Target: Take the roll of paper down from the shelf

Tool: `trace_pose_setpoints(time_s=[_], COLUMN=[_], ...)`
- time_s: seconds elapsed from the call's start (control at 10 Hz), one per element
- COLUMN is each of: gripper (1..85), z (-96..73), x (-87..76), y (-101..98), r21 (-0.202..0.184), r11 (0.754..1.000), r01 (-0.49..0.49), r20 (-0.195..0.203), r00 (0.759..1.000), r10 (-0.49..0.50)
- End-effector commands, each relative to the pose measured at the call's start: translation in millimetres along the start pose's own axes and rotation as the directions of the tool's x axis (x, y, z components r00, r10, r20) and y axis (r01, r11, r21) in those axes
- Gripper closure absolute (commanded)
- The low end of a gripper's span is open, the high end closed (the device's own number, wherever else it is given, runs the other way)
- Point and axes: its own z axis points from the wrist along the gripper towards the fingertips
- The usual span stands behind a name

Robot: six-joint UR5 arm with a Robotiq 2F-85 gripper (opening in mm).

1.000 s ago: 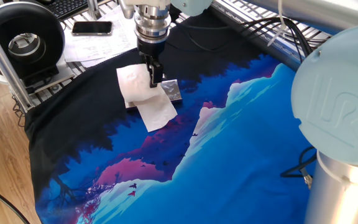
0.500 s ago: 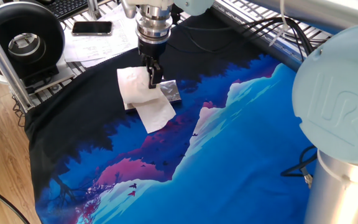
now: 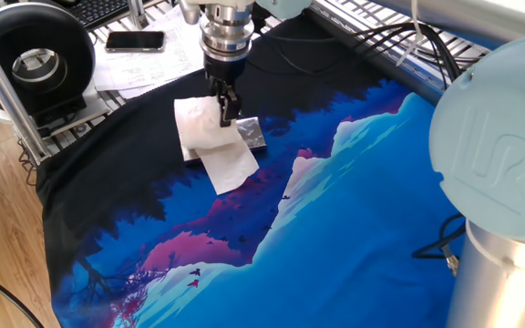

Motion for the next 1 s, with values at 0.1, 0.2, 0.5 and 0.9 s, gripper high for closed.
trace_pose_setpoints(time_s=[0.1, 0.2, 0.5, 0.9], gripper=[25.0, 24.7, 23.0, 20.3], z=[-1.6, -0.8, -3.3, -11.7], x=[15.6, 20.1, 35.3, 63.5], y=[5.8, 8.9, 13.0, 11.6], r21=[0.007, 0.008, 0.015, 0.025], r11=[1.000, 1.000, 0.999, 0.994], r01=[0.008, 0.011, 0.047, 0.105], r20=[-0.004, -0.002, -0.004, -0.016], r00=[1.000, 1.000, 0.999, 0.994], r10=[-0.008, -0.011, -0.047, -0.104])
